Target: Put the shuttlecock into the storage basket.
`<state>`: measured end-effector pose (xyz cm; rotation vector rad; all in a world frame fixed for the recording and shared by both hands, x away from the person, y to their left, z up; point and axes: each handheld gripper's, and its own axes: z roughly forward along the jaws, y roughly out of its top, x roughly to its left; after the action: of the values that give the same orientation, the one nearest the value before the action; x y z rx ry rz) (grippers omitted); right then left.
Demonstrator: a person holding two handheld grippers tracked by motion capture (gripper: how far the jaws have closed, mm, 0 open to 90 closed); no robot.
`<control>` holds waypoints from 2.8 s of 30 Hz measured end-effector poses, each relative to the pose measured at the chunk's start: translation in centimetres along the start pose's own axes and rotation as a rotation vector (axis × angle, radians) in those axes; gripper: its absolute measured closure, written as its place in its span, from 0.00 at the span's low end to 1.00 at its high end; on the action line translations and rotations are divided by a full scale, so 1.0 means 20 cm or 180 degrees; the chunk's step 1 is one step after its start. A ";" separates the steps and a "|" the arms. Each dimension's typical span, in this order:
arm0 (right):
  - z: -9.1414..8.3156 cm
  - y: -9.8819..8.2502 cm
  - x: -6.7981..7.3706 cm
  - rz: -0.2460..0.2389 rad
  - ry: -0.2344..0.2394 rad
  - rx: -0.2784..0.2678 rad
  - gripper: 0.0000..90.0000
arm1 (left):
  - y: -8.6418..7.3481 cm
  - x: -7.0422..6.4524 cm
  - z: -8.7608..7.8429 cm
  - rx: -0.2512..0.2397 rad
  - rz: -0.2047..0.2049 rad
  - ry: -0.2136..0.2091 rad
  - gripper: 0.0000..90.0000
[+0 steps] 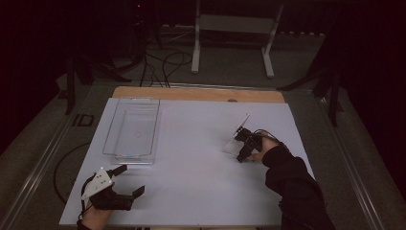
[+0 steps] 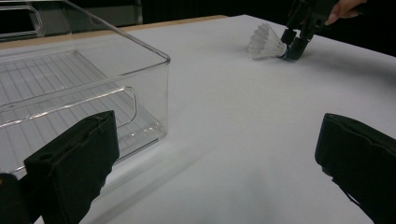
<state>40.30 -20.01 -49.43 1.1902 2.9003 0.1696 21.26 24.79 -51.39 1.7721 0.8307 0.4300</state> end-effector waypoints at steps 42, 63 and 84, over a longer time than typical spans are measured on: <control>-0.06 -0.01 0.03 -0.0409 -0.0042 -0.0107 0.73 | 0.00 0.00 0.00 0.0009 -0.0004 -0.0010 0.01; -0.11 -0.07 0.17 -0.1047 0.0140 -0.0240 0.73 | 0.00 0.00 0.01 0.0013 -0.0001 -0.0013 0.01; -0.09 -0.15 0.33 -0.1738 0.0271 -0.0275 0.73 | 0.00 0.00 0.01 0.0020 -0.0012 -0.0020 0.01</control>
<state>33.52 -17.69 -47.64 0.3568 3.1174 0.3374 21.36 24.59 -51.39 1.7766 0.8316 0.4198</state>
